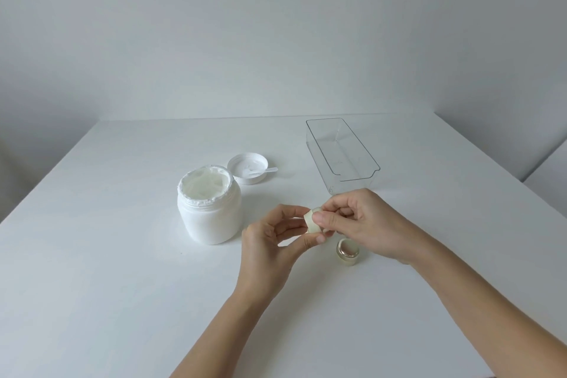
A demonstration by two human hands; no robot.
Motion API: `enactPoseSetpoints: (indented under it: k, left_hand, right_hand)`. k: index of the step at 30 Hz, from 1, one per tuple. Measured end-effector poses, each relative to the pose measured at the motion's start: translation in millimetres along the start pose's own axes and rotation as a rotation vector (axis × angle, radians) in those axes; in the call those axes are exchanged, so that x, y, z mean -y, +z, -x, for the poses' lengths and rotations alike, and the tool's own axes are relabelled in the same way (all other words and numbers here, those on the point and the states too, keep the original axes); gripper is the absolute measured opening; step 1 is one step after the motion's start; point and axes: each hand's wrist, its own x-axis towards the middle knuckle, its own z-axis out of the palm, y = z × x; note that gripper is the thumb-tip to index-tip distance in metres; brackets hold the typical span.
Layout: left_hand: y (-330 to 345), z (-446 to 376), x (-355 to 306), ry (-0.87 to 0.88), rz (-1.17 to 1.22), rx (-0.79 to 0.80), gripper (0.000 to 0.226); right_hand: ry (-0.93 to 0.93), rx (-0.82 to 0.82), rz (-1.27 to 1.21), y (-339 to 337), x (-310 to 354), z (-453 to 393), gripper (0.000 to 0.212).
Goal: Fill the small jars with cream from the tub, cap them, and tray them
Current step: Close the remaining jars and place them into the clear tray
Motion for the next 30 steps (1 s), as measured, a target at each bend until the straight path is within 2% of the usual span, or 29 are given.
enactPoseSetpoints:
  k: [5, 7, 9, 12, 14, 17, 19, 24, 30]
  left_hand:
    - [5.4, 1.6, 3.2, 0.05, -0.098, -0.013, 0.038]
    - [6.2, 1.0, 1.4, 0.068, -0.141, -0.004, 0.047]
    - [5.3, -2.0, -0.9, 0.101, -0.232, 0.012, 0.057]
    - [3.6, -10.5, -5.4, 0.16, -0.436, 0.073, 0.051]
    - [5.1, -16.3, -7.6, 0.141, -0.568, 0.143, 0.043]
    - [10.3, -22.3, -8.4, 0.076, -0.673, 0.234, 0.04]
    - [14.1, -24.5, -7.0, 0.064, -0.721, 0.275, 0.039]
    - [18.1, -26.4, -2.4, 0.099, -0.774, 0.284, 0.032]
    - [17.4, -26.7, -1.0, 0.103, -0.785, 0.269, 0.029]
  right_hand:
    - [0.007, 0.015, -0.074, -3.6, -7.2, 6.0, 0.017]
    - [0.003, 0.004, -0.087, -7.6, -10.6, 7.8, 0.016]
    - [-0.006, -0.04, -0.104, -15.9, -13.7, 8.0, 0.015]
    - [-0.028, -0.162, -0.121, -40.7, -17.4, 3.6, 0.014]
    - [-0.05, -0.27, -0.032, -62.3, -18.9, -3.3, 0.016]
    - [-0.071, -0.375, 0.287, -91.8, -20.1, -21.1, 0.019]
    - [-0.078, -0.328, 0.467, -105.3, -19.9, -36.8, 0.021]
    - [-0.05, -0.078, 0.814, -111.2, -17.2, -74.9, 0.024]
    - [-0.023, 0.045, 1.11, -99.1, -17.3, -105.9, 0.033]
